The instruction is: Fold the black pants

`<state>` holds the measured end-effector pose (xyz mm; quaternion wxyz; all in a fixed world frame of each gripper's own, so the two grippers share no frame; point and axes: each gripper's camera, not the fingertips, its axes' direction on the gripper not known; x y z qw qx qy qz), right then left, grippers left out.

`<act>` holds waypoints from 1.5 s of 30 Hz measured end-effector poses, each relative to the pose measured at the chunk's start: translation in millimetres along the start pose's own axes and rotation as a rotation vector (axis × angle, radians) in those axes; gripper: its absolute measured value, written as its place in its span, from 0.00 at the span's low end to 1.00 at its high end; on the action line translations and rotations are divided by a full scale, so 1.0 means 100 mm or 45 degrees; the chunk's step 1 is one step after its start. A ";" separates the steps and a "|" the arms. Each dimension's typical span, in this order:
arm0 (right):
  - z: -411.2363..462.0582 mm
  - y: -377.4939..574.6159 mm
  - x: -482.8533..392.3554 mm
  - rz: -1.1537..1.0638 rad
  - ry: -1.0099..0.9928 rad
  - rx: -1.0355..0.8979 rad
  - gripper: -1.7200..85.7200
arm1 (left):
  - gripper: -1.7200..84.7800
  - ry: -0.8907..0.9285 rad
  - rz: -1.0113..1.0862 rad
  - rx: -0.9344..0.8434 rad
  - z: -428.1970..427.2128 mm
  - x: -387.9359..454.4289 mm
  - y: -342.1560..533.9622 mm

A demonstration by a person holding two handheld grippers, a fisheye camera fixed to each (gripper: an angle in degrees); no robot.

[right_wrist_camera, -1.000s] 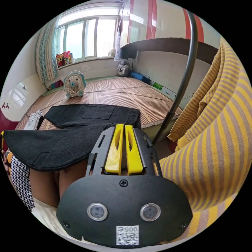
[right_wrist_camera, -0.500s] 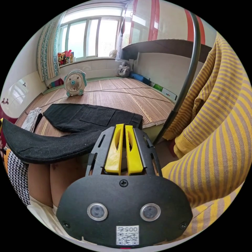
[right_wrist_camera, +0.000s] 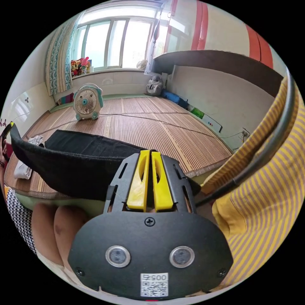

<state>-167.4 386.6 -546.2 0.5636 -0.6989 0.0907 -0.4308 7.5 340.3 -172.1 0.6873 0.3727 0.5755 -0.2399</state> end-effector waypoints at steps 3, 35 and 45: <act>0.55 -0.32 -0.08 0.007 0.030 -0.060 0.00 | 0.05 -0.090 0.069 -0.090 0.92 0.32 -0.34; 1.95 -0.16 0.60 0.242 0.084 -0.252 0.06 | 0.09 0.161 0.290 -0.615 3.25 2.45 0.93; 2.84 -0.44 0.26 0.141 0.262 -0.452 0.04 | 0.03 0.050 0.572 -0.759 3.56 2.74 1.25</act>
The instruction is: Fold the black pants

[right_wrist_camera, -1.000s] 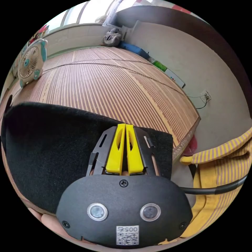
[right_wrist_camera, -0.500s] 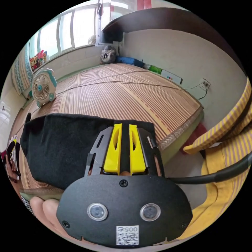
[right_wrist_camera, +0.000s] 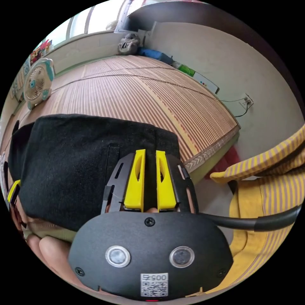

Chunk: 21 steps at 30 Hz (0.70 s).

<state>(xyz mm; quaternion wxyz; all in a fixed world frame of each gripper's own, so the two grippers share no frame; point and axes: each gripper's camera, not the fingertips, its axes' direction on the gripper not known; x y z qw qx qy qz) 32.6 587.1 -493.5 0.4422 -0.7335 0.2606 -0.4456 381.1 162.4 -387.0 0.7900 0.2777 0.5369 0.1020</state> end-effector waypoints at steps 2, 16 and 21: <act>0.11 -0.20 -0.09 -0.023 0.071 -0.051 0.04 | 0.02 -0.008 0.030 -0.012 0.00 0.07 -0.01; -0.37 -0.51 -0.76 -0.054 -0.046 0.139 0.02 | 0.02 0.482 0.095 -0.078 0.21 0.38 -0.19; -0.41 -0.09 -1.42 -0.280 -0.176 0.081 0.05 | 0.02 0.544 0.118 -0.061 0.21 0.31 -0.16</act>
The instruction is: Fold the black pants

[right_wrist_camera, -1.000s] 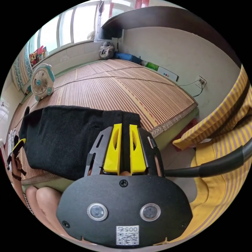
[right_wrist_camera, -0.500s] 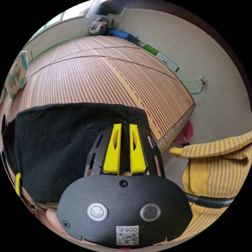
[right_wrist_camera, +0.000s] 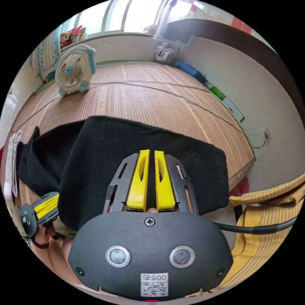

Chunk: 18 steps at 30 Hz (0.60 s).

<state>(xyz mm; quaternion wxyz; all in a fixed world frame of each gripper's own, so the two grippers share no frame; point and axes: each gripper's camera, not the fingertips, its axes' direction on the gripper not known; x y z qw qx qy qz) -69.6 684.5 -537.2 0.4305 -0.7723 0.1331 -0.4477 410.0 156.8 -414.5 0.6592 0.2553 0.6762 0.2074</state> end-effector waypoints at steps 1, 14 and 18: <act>0.09 0.07 -0.12 -0.041 0.041 -0.025 0.05 | 0.02 0.020 0.001 -0.012 -0.03 -0.05 0.02; 0.49 0.68 -0.16 0.012 0.036 0.161 0.05 | 0.11 -0.312 -0.681 0.487 -1.61 -2.23 1.12; 0.53 0.79 -0.09 0.049 -0.014 0.196 0.04 | 0.15 -0.360 -0.675 0.408 -1.53 -2.41 0.98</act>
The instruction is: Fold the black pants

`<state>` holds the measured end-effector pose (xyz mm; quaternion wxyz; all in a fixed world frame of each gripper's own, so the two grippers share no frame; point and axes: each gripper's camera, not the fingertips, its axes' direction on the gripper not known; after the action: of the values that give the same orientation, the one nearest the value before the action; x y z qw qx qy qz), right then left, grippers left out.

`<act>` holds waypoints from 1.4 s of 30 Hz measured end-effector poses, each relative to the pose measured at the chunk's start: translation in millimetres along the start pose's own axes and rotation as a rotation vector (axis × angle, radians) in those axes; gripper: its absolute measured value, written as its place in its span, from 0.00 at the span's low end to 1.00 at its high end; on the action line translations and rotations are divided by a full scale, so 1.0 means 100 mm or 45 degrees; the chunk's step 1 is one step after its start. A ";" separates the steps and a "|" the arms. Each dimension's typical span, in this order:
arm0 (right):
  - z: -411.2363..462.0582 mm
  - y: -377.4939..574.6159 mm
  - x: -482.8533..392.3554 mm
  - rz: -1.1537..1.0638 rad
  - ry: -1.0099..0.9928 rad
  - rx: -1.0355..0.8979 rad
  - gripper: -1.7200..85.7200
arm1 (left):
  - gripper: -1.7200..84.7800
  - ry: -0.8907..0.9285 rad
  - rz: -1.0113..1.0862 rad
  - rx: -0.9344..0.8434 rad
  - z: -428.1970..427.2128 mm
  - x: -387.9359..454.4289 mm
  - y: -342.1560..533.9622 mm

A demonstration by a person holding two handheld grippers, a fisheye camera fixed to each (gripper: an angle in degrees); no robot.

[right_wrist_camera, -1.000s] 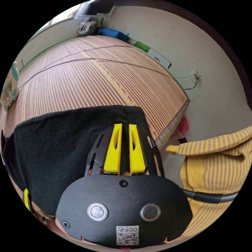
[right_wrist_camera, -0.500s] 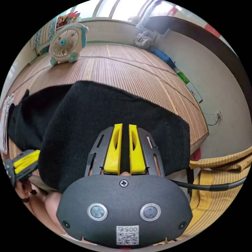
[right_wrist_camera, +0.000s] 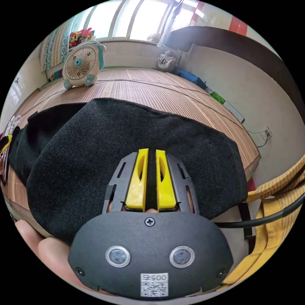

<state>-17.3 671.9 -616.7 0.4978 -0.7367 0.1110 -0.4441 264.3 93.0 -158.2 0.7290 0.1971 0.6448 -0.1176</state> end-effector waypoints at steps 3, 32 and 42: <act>0.02 0.07 0.04 0.018 -0.025 0.018 0.04 | 0.15 -0.034 0.005 -0.041 0.17 0.03 -0.03; 0.17 0.47 0.00 -0.022 0.050 0.107 0.05 | 0.14 -0.244 0.161 -0.016 -0.09 0.25 0.20; 0.23 0.54 0.04 -0.024 0.054 0.120 0.04 | 0.15 -0.290 0.198 -0.095 0.21 0.22 0.27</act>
<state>17.6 658.5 -661.8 0.5253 -0.7038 0.0934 -0.4689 297.8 109.1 -174.2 0.8112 0.2044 0.5448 -0.0583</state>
